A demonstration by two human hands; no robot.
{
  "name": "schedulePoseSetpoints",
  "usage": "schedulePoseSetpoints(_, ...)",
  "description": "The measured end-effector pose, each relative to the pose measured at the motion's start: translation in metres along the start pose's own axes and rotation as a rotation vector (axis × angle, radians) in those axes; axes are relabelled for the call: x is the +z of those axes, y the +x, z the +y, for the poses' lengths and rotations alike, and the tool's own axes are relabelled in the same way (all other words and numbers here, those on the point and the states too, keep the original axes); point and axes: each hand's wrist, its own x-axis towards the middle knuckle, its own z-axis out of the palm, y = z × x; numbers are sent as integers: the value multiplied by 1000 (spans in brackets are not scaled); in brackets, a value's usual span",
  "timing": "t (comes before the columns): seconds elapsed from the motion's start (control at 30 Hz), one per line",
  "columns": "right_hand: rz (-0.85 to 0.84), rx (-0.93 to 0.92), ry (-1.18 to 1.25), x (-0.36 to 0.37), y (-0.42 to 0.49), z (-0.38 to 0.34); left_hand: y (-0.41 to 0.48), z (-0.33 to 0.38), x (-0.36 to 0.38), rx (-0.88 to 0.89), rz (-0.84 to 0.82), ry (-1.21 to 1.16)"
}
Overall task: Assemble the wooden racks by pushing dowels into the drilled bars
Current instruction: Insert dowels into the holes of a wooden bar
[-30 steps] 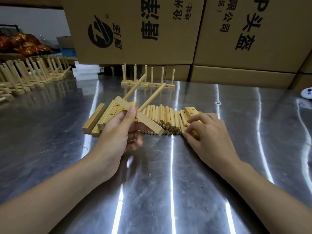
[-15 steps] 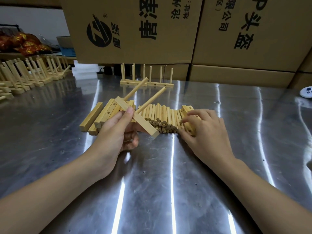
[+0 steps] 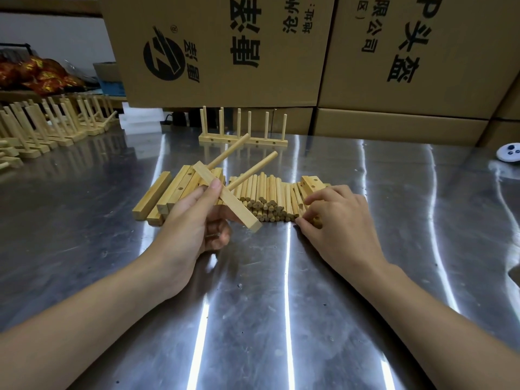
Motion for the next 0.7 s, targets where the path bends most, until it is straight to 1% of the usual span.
schedulePoseSetpoints(0.07,58,26,-14,-5,0,-1,0,0,0,-6,3,-3)
schedulePoseSetpoints(0.13,162,76,-10,-15,2,-2,1,2,-1,-16,9,-14)
schedulePoseSetpoints(0.2,280,137,50,-25,5,0,2,3,-2,-37,9,-35)
schedulePoseSetpoints(0.27,368,201,234,-35,6,1,3,4,-3,-71,0,-67)
schedulePoseSetpoints(0.3,379,232,396,-40,6,1,4,4,-4,-93,-10,-81)
schedulePoseSetpoints(0.37,319,290,777,-48,4,-4,4,5,-5,-142,-42,-108)
schedulePoseSetpoints(0.4,263,311,935,-50,3,-9,3,6,-5,-160,-66,-127)
schedulePoseSetpoints(0.43,211,323,1040,-51,3,-12,3,7,-4,-172,-91,-149)
schedulePoseSetpoints(0.5,144,326,1140,-51,1,-19,1,8,-2,-187,-133,-185)
schedulePoseSetpoints(0.57,124,318,1191,-49,0,-25,0,9,-1,-177,-175,-205)
schedulePoseSetpoints(0.7,123,251,1184,-44,-3,-30,0,11,-2,-140,-264,-230)
